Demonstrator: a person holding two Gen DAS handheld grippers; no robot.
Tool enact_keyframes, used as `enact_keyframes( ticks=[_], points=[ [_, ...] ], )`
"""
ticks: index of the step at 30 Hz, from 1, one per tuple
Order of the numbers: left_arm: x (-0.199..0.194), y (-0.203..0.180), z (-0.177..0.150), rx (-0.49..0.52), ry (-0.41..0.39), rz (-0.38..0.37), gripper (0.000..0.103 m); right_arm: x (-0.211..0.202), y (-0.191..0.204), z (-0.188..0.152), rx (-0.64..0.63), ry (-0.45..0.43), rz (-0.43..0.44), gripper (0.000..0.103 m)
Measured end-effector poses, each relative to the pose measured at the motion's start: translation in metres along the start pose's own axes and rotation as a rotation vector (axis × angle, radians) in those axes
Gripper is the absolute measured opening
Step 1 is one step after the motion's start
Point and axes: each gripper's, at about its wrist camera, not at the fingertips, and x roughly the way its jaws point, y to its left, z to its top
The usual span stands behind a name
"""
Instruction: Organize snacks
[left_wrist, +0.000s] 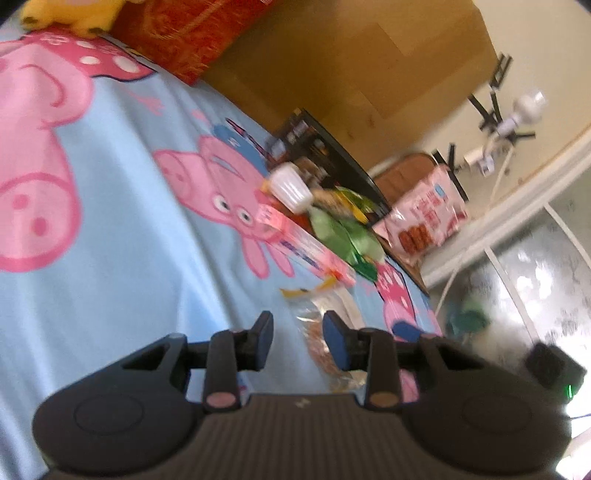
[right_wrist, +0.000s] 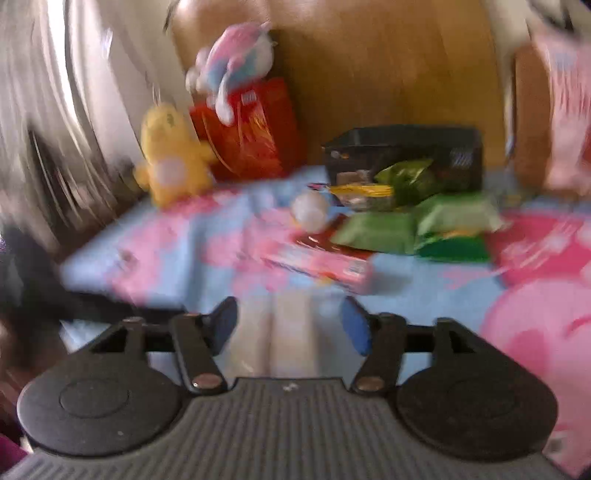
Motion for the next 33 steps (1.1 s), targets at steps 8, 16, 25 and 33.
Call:
enact_keyframes(
  ticks=[8,16,25,33],
  points=[
    [-0.003,0.0,-0.008,0.019,0.009,0.022,0.036,0.004,0.056,-0.024,-0.345,0.037,-0.115,0.078],
    [0.005,-0.007,-0.013,0.039,0.041,-0.004,0.04,0.023,0.067,-0.036,-0.433,0.067,-0.241,0.057],
    [0.015,-0.024,-0.01,0.085,0.066,-0.024,0.04,-0.014,-0.094,-0.011,0.584,-0.034,0.113,0.047],
    [0.061,-0.075,0.003,0.19,0.152,-0.087,0.045,-0.065,-0.118,-0.02,0.499,-0.132,-0.166,0.057]
  ],
)
